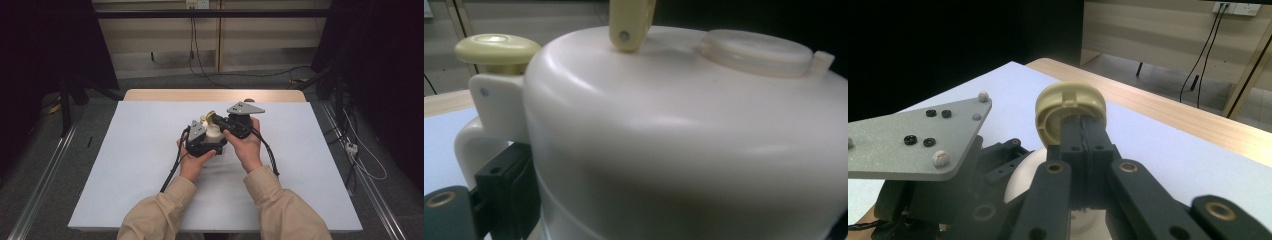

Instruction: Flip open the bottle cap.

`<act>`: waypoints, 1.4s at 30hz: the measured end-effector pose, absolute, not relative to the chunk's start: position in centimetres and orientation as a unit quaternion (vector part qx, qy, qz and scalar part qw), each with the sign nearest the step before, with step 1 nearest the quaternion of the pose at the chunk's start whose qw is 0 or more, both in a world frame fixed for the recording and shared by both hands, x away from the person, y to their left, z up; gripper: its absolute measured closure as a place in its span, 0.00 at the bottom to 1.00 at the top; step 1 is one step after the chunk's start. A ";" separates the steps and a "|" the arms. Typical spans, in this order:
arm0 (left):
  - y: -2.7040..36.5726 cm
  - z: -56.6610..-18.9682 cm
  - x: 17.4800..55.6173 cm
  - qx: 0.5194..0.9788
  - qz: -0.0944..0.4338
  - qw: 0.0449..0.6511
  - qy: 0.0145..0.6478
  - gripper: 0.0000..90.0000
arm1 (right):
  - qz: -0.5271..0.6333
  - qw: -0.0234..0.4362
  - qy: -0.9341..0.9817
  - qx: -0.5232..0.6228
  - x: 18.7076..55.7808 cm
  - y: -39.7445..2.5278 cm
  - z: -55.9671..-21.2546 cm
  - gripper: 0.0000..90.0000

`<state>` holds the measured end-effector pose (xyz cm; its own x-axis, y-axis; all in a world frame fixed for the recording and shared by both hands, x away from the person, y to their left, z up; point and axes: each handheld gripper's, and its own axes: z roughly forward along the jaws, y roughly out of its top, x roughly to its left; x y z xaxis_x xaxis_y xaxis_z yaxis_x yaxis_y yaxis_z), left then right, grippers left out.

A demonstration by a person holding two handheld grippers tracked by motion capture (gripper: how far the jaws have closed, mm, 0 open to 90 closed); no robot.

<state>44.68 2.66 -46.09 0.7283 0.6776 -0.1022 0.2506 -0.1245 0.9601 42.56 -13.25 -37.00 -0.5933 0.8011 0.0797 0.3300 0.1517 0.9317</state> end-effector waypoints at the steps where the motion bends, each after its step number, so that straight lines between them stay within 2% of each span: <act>1: 2.7 -46.1 44.7 0.727 0.184 0.579 0.319 0.07 | 0.521 0.226 0.725 0.390 42.6 -13.3 -37.0 1.00; 14: 2.7 -46.1 44.7 0.728 0.184 0.578 0.320 0.07 | 0.521 0.225 0.724 0.392 43.0 -13.2 -37.3 0.97; 20: 2.7 -46.0 44.7 0.729 0.184 0.578 0.317 0.07 | 0.522 0.220 0.723 0.396 42.9 -13.6 -37.2 0.89; 24: 2.8 -46.0 44.7 0.730 0.183 0.578 0.316 0.07 | 0.525 0.217 0.721 0.397 42.8 -13.8 -37.0 0.80; 32: 2.9 -46.0 44.8 0.738 0.177 0.574 0.306 0.06 | 0.525 0.218 0.716 0.406 42.4 -14.3 -36.9 0.51; 36: 2.9 -45.9 44.6 0.755 0.192 0.556 0.291 0.05 | 0.526 0.210 0.717 0.407 42.0 -14.7 -37.2 0.45; 42: 3.2 -46.0 44.7 0.758 0.165 0.549 0.311 0.03 | 0.525 0.213 0.714 0.411 41.4 -15.6 -37.6 0.40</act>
